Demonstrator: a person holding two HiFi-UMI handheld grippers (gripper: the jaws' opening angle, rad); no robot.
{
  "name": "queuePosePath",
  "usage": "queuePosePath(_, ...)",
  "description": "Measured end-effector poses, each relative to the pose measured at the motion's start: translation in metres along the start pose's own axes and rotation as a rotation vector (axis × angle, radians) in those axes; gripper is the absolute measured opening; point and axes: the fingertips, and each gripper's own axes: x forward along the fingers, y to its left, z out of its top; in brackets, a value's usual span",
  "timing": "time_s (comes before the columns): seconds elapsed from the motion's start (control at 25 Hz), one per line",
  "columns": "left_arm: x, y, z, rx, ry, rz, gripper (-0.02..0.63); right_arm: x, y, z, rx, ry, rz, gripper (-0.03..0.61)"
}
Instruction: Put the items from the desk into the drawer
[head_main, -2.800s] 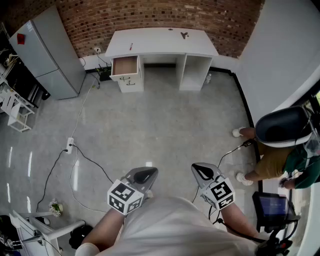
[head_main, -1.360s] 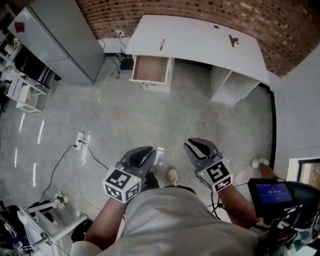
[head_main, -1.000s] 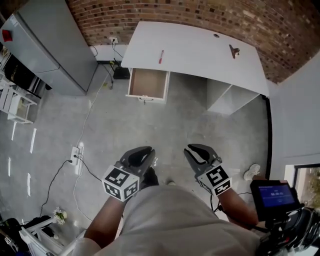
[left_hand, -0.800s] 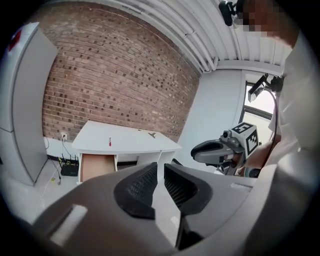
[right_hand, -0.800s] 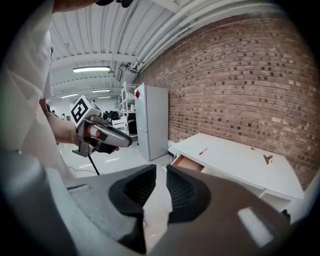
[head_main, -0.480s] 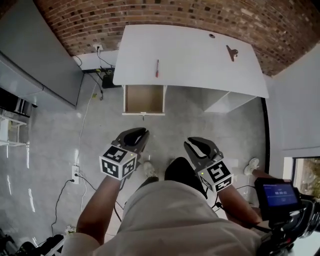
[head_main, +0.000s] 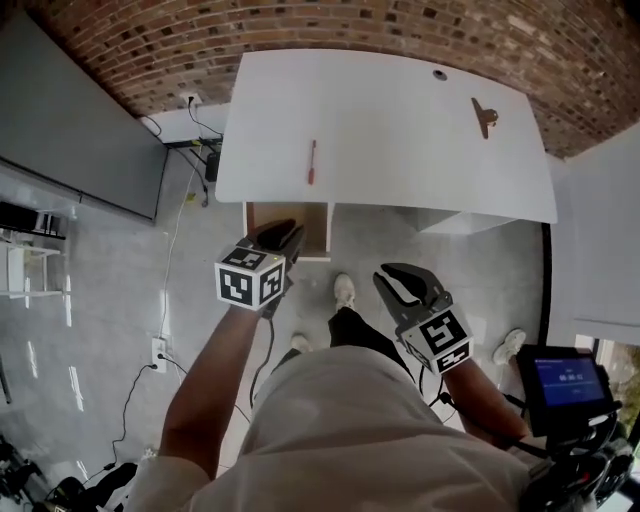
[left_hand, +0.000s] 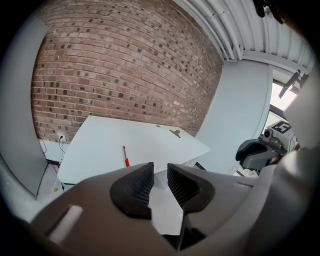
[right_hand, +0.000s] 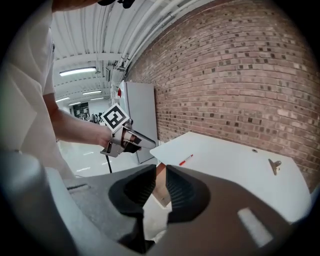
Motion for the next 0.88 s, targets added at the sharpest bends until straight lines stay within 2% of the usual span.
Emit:
queuePosePath(0.16, 0.071, 0.037, 0.012, -0.008, 0.071, 0.046, 0.097, 0.025, -0.053, 0.011, -0.014, 0.004, 0.018, 0.054)
queuePosePath(0.48, 0.187, 0.109, 0.014, -0.011, 0.211, 0.153, 0.109, 0.05, -0.131, -0.018, 0.033, 0.067, 0.04, 0.055)
queuePosePath(0.88, 0.254, 0.158, -0.001, -0.018, 0.367, 0.249, 0.107, 0.054, -0.178, -0.035, 0.105, 0.093, -0.002, 0.054)
